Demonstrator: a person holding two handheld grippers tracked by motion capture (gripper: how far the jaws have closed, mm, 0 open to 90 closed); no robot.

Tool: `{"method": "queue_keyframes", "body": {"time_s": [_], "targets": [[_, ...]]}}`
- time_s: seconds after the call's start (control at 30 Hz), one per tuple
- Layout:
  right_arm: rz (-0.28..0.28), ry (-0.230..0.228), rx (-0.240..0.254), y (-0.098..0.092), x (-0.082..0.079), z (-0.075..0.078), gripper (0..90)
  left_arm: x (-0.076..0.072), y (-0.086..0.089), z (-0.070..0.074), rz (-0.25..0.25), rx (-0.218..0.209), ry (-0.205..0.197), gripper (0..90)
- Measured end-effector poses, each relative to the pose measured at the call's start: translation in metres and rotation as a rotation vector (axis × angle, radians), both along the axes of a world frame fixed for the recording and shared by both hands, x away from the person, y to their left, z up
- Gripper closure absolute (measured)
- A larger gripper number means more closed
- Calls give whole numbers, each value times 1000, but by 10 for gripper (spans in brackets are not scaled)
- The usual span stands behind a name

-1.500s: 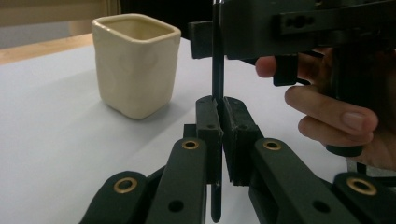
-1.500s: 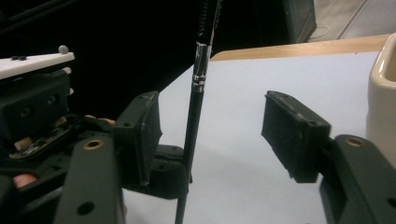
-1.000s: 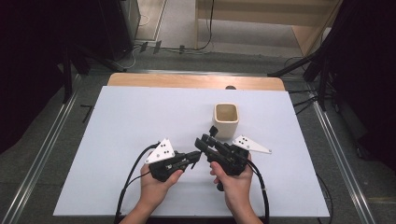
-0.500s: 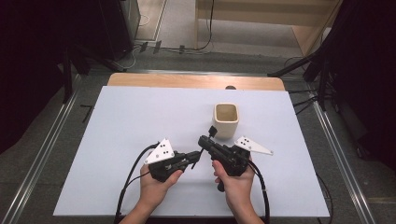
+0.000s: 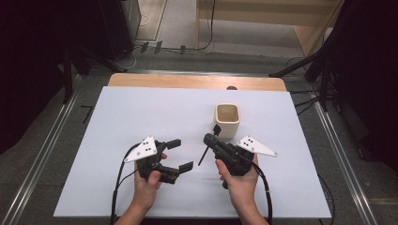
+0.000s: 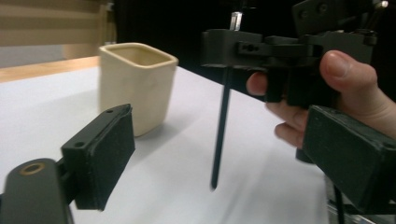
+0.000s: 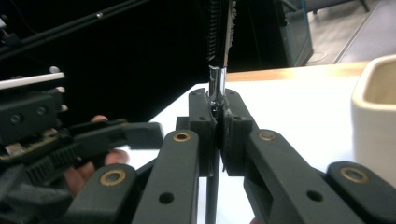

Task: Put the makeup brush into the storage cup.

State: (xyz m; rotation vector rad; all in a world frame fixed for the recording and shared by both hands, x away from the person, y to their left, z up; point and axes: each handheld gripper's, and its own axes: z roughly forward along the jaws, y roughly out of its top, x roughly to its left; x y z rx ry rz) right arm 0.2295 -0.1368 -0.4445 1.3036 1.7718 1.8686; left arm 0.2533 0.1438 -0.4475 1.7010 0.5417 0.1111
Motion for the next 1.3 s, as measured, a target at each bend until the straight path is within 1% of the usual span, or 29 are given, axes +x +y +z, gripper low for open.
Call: {"method": "queue_keyframes", "body": {"time_s": [0.03,0.07,0.1,0.13,0.17,0.2,0.23,0.27,0.3,0.37,0.4,0.43,0.47,0.6,0.63,0.7,0.77,0.8,1.07,1.17,1.23,1.3], "targets": [[-1,-8,-9,-1,0,1,867,-1,8,0,8,-10,-5,89],[-7,-22,-33,-2,1,3,867,-2,19,-1,41,-8,-14,85],[-7,-26,-43,-3,2,5,867,-2,25,-1,54,-4,-16,85],[-12,-34,-58,-4,3,6,867,-2,25,-1,54,-4,-16,85],[-19,-40,-66,-5,3,7,867,-3,31,-2,68,-1,-16,85],[-22,-46,-72,-6,5,8,867,-3,43,-1,113,9,-29,85],[-24,-50,-78,-7,6,9,867,-4,49,-1,123,4,-33,86],[-30,-52,-85,-8,6,10,867,-4,54,0,138,7,-41,86],[-32,-55,-93,-9,7,11,867,-4,54,0,138,7,-41,86],[-36,-60,-99,-10,8,11,867,-4,64,1,160,13,-53,86],[-39,-64,-118,-12,9,11,867,-4,72,2,185,22,-61,87],[-42,-65,-124,-13,10,11,867,-4,76,2,196,24,-66,88],[-46,-67,-129,-13,11,11,867,-4,76,2,196,24,-66,89],[-54,-70,-145,-16,14,13,866,-3,92,3,234,25,-73,90],[-62,-76,-156,-17,17,14,866,-3,96,3,246,27,-77,90],[-68,-77,-157,-19,19,16,866,-3,104,2,257,23,-79,90],[-75,-81,-163,-21,21,18,866,-3,111,1,277,31,-81,92],[-78,-80,-163,-21,22,19,866,-3,117,-1,292,31,-83,92],[-94,-100,-192,-25,30,26,866,-3,133,-4,320,55,-102,92],[-104,-119,-217,-28,33,29,866,-4,140,-5,335,55,-101,92],[-116,-122,-215,-32,36,32,866,-5,146,-6,350,54,-107,92],[-121,-128,-217,-34,38,35,866,-5,148,-6,352,55,-109,92]]}}
